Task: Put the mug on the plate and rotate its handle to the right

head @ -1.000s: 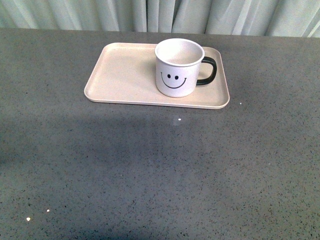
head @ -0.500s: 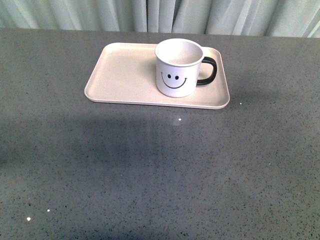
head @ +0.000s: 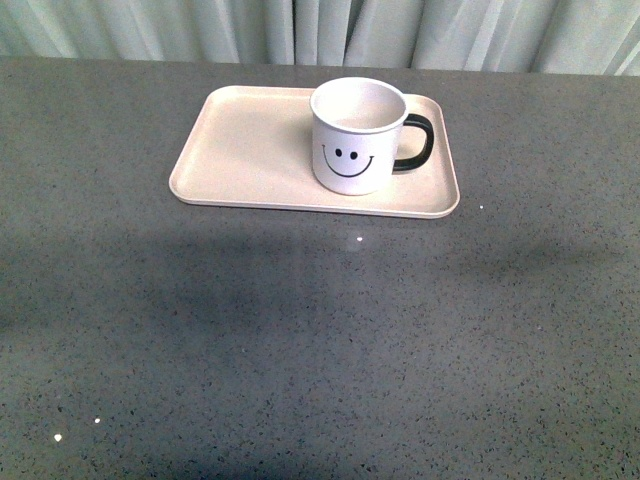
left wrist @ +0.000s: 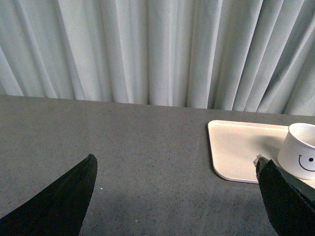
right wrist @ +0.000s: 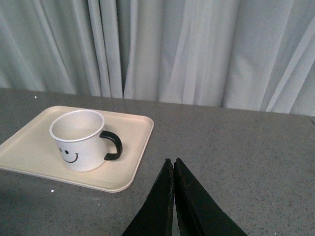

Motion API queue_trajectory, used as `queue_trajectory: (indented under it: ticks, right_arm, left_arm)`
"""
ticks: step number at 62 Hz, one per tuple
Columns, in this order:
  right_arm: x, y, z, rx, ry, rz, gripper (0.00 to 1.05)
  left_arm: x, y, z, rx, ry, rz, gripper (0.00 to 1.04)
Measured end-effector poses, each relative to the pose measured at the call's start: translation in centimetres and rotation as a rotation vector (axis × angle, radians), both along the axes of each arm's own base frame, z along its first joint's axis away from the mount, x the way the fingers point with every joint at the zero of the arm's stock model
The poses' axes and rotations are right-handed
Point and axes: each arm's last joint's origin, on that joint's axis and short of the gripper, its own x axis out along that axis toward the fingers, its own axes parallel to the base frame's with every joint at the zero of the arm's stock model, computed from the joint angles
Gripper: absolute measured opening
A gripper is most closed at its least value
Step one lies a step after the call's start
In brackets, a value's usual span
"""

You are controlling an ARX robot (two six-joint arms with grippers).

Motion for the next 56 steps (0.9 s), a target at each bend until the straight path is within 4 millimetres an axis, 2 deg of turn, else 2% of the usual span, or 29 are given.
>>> queue_trajectory:
  ticks: [22,56]
  right_arm:
    - [-2.6,0.0,0.1,0.0,0.0,0.0,0.02]
    - [-4.9,0.0,1.0,0.0,-0.029,0.0,0.02]
  left_arm:
    - [0.0,0.0,0.0,0.0,0.0,0.0,0.95]
    - [0.0,0.0,0.0,0.0,0.0,0.0,0.95]
